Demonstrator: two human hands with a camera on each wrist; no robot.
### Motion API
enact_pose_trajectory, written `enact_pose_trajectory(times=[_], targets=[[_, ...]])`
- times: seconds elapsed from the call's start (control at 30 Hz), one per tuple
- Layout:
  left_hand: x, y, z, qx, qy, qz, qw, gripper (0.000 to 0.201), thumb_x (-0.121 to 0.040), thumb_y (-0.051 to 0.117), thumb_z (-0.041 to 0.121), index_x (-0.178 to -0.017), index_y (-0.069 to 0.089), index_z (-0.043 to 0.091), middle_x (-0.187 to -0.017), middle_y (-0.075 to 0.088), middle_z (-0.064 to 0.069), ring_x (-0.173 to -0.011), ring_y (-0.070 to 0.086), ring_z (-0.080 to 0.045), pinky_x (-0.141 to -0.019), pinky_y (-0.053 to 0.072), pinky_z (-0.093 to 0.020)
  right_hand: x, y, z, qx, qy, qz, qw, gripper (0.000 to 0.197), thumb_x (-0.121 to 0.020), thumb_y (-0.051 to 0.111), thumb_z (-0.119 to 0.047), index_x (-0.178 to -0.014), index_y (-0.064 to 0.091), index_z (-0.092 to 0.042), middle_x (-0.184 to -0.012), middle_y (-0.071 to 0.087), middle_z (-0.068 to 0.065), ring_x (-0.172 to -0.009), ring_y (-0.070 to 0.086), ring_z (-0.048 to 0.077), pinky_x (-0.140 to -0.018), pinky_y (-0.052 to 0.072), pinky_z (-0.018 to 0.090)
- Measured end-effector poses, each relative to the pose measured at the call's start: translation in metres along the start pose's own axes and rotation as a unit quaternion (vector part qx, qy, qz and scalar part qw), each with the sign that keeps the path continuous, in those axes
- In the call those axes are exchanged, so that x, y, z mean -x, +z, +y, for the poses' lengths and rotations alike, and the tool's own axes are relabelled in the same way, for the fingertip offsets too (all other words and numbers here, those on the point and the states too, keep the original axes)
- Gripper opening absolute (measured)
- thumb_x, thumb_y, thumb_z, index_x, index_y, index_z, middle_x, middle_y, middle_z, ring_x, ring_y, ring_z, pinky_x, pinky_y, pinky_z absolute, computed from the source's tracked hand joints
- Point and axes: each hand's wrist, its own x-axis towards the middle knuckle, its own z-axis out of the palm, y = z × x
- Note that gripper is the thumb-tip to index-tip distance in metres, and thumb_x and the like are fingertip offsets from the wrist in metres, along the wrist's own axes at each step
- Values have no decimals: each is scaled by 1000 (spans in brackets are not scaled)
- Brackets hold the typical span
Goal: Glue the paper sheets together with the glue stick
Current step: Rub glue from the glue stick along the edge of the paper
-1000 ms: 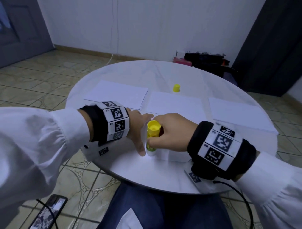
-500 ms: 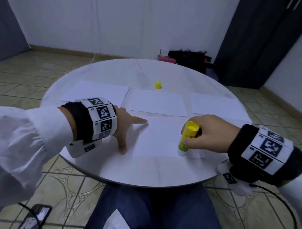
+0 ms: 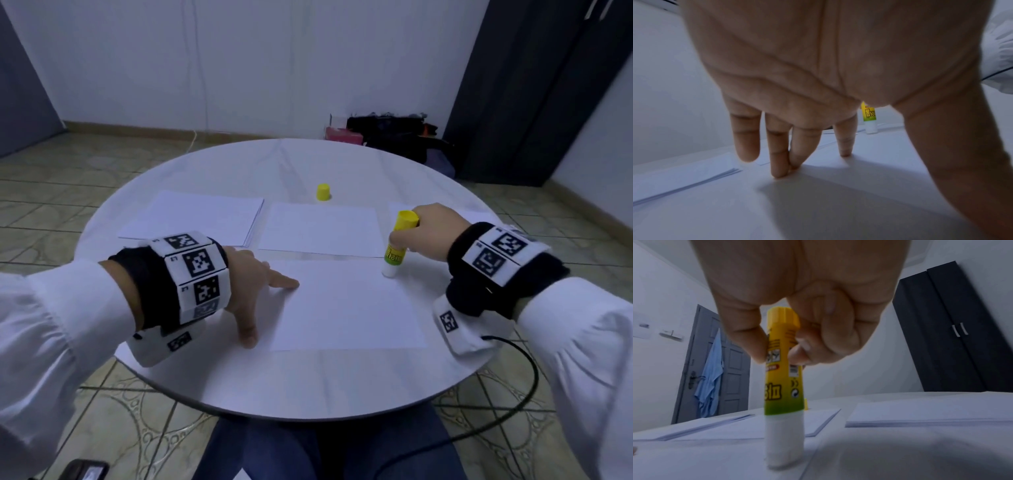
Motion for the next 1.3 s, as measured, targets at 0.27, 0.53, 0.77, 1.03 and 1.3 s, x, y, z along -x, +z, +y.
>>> enact_pose_trajectory(times=[0.27, 0.53, 0.77, 1.03, 1.3], targets=[[-1, -1, 1, -5, 2, -3, 1000, 116, -58, 79, 62, -144, 1, 57, -157, 21, 4, -142, 22, -20, -113, 26, -40, 31, 3, -4, 43, -43, -41, 997, 25, -79, 64, -30, -71, 49, -12, -76, 50, 2, -67, 46, 17, -57, 34, 29], [3, -2, 5, -18, -6, -1, 1000, 113, -62, 78, 59, -145, 1, 56, -157, 23, 6, -140, 26, -20, -108, 30, -36, 78, -3, 3, 45, -69, -91, 992, 21, -74, 67, -27, -80, 62, -8, -83, 63, 4, -76, 56, 19, -70, 47, 34], [3, 0, 4, -7, -8, -2, 1000, 114, -61, 78, 60, -145, 1, 55, -158, 17, 8, -140, 25, -19, -109, 30, -38, 77, -18, 17, -117, -55, -92, 987, 12, -74, 74, -11, -84, 66, -13, -69, 71, 1, -57, 61, 10, -49, 42, 18], [3, 1, 1, 1, 3, 3, 1000, 111, -66, 78, 55, -149, 6, 44, -150, 26, 10, -136, 32, -19, -105, 35, -35, 22, 12, 50, -253, 78, -74, 961, 16, -85, 56, 1, -89, 54, -14, -80, 48, 9, -69, 44, 23, -60, 39, 33], [-5, 4, -5, -6, 25, 8, 1000, 112, -63, 80, 52, -150, 11, 41, -148, 21, 12, -132, 36, -22, -103, 40, -43, -7, 14, 59, -152, 119, -14, 981, 28, -80, 69, -11, -105, 58, -18, -100, 66, 13, -72, 58, 28, -78, 50, 39]])
